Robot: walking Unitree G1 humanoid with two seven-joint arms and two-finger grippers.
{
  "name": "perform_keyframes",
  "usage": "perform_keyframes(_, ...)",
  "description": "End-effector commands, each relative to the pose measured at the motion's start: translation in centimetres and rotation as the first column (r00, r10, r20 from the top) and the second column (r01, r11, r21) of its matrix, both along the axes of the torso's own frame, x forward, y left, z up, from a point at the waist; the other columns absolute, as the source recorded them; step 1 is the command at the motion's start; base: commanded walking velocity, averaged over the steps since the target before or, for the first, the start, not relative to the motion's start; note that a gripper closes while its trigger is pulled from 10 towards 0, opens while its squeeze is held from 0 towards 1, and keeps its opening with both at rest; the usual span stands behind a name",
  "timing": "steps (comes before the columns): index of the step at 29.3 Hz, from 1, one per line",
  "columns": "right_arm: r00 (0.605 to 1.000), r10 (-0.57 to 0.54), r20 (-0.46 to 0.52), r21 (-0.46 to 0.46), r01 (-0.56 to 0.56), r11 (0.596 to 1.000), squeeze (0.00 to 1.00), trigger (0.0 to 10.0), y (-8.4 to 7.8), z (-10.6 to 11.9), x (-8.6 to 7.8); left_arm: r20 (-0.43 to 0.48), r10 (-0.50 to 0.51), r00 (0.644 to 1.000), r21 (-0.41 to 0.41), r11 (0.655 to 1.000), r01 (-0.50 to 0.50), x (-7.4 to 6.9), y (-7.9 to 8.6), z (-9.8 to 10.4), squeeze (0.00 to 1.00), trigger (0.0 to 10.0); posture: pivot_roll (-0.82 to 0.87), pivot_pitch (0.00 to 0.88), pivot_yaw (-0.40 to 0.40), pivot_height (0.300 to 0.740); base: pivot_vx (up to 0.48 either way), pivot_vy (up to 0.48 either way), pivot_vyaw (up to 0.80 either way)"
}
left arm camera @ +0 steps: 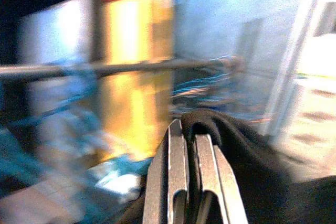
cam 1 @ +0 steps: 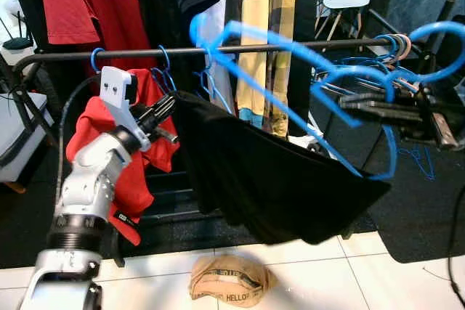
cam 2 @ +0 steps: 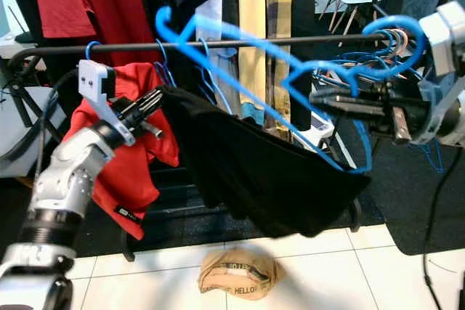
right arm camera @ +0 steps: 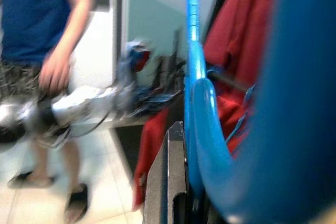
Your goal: Hang hanger
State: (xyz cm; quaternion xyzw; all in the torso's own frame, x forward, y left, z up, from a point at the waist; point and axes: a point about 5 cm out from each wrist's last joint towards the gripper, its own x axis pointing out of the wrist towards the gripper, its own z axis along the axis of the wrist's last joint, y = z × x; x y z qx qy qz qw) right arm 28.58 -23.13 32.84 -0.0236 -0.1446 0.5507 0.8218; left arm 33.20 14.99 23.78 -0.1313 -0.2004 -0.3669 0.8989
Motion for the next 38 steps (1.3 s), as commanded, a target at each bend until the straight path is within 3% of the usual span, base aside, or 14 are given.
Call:
perform_keyframes(1,0.998,-0.044,0.042,0.083,0.040,0.996,0.00,0.0,-0.1,0.8,0.1,0.049,-0.100,0.994,-0.038,0.994,0.102,-0.9,-1.0,1.1,0.00,0.0,-0.07,0.008,0.048,0.740,0.000,0.000,0.00)
perform_keyframes(2,0.996,-0.086,0.010,0.296,0.079,0.952,0.00,0.0,1.4,0.3,1.1,0.145,-0.329,0.933,-0.064,0.938,0.341,-3.5,-4.5,2.8,0.00,0.9,-0.07,0.007,0.047,0.740,0.000,0.000,0.00)
perform_keyframes(4,0.996,-0.087,-0.013,0.367,0.086,0.926,0.00,0.0,2.3,-0.1,1.5,0.176,-0.405,0.897,-0.061,0.905,0.420,-4.5,-5.8,3.4,0.00,0.9,-0.07,0.007,0.047,0.740,0.000,0.000,0.00)
perform_keyframes(8,0.996,-0.071,-0.056,0.498,0.090,0.863,0.00,0.0,3.7,-0.6,2.1,0.204,-0.477,0.855,-0.076,0.863,0.500,-5.6,-7.7,4.2,0.00,0.6,-0.07,0.002,0.050,0.740,0.000,0.000,0.00)
perform_keyframes(10,0.996,-0.057,-0.071,0.598,0.088,0.796,0.00,0.0,4.4,-0.4,2.5,0.198,-0.490,0.849,-0.088,0.854,0.513,-5.6,-8.6,4.1,0.00,0.4,-0.07,0.000,0.050,0.740,0.000,0.000,0.00)
perform_keyframes(11,0.996,-0.023,-0.086,0.710,0.077,0.699,0.00,0.0,4.7,-0.1,2.9,0.183,-0.491,0.852,-0.103,0.852,0.513,-5.5,-9.2,3.9,0.00,0.0,-0.07,0.000,0.051,0.740,0.000,0.000,0.00)
perform_keyframes(14,0.996,-0.023,-0.086,0.710,0.077,0.699,0.00,0.0,4.7,-0.1,2.9,0.183,-0.491,0.852,-0.103,0.852,0.513,-5.5,-9.2,3.9,0.00,0.0,-0.07,0.000,0.051,0.740,0.000,0.000,0.00)
perform_keyframes(15,0.995,0.016,-0.102,0.801,0.073,0.594,0.00,0.0,4.9,0.0,3.3,0.166,-0.477,0.863,-0.127,0.857,0.499,-5.2,-9.6,3.7,0.00,0.0,-0.07,0.000,0.049,0.740,0.000,0.000,0.00)
perform_keyframes(18,0.995,0.016,-0.102,0.801,0.073,0.594,0.00,0.0,4.9,0.0,3.3,0.166,-0.477,0.863,-0.127,0.857,0.499,-5.2,-9.6,3.7,0.00,0.0,-0.07,0.000,0.049,0.740,0.000,0.000,0.00)
perform_keyframes(20,0.982,-0.049,-0.182,0.863,0.184,0.470,0.00,0.0,4.7,-0.5,4.4,0.154,-0.401,0.903,-0.225,0.875,0.428,-4.2,-9.1,4.6,0.00,0.0,-0.05,0.000,0.053,0.740,0.000,0.000,0.00)
perform_keyframes(26,0.867,-0.314,-0.387,0.796,0.486,0.361,0.00,0.0,3.5,-1.5,6.3,0.208,-0.350,0.913,-0.370,0.836,0.405,-3.9,-7.6,7.7,0.00,0.0,-0.05,0.000,0.047,0.740,0.000,0.000,0.00)
perform_keyframes(29,0.859,-0.124,-0.497,0.842,0.512,0.173,0.00,0.0,4.3,-2.6,6.9,0.298,-0.373,0.879,-0.452,0.756,0.474,-4.6,-8.1,10.1,0.00,0.0,-0.05,0.000,0.045,0.740,0.000,0.000,0.00)
perform_keyframes(36,0.843,0.052,-0.535,0.840,0.525,0.136,0.00,0.0,7.9,-4.6,7.1,0.347,-0.375,0.860,-0.505,0.697,0.508,-4.9,-9.4,11.9,0.00,0.0,-0.05,0.000,0.044,0.740,0.000,0.000,0.00)
perform_keyframes(38,0.845,0.053,-0.533,0.844,0.525,0.112,0.00,0.0,8.0,-4.3,7.5,0.340,-0.407,0.848,-0.558,0.638,0.530,-5.0,-10.0,12.2,0.00,0.0,-0.04,0.000,0.044,0.740,0.000,0.000,0.00)
